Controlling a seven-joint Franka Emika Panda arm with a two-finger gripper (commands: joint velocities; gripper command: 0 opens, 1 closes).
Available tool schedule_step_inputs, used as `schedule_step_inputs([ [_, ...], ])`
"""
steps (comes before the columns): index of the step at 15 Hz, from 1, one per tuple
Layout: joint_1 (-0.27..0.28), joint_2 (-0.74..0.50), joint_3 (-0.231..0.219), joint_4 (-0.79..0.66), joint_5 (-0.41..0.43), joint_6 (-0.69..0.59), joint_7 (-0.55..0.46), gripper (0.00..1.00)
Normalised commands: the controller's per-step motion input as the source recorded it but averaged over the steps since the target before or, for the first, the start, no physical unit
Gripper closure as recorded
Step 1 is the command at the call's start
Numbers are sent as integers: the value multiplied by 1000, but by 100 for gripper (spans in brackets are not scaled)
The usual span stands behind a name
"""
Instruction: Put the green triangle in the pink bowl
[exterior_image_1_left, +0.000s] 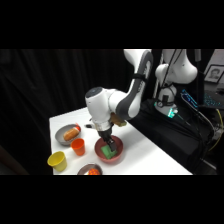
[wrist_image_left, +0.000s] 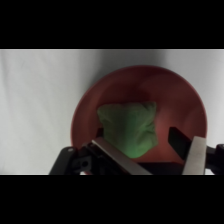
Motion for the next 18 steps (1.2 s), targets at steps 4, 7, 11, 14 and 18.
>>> schedule_step_inputs([
  [4, -16, -408, 15, -172, 95, -202, 5, 0],
  [7, 0, -421, 9, -191, 82, -235, 26, 0],
  [11, 22, -438, 6, -207, 54, -238, 57, 0],
  [14, 27, -387, 10, -166, 49, -204, 67, 0],
  [18, 20, -354, 12, -146, 54, -149, 53, 0],
])
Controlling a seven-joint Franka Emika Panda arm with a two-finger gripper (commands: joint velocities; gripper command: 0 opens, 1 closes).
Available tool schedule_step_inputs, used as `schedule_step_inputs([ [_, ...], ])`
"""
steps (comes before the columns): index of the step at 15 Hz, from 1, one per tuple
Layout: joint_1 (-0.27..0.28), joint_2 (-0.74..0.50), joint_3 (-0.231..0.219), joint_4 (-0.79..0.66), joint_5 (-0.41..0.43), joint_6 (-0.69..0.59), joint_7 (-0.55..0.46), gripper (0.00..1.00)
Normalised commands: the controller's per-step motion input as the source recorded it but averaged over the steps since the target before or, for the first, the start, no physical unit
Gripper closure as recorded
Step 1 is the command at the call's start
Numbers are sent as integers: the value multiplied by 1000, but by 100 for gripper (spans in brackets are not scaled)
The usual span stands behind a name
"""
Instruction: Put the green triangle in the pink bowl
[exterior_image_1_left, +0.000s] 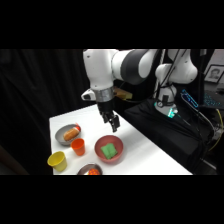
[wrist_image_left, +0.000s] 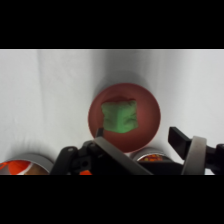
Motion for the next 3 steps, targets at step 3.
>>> schedule_step_inputs([
  [3, 14, -299, 14, -128, 60, -111, 38, 0],
])
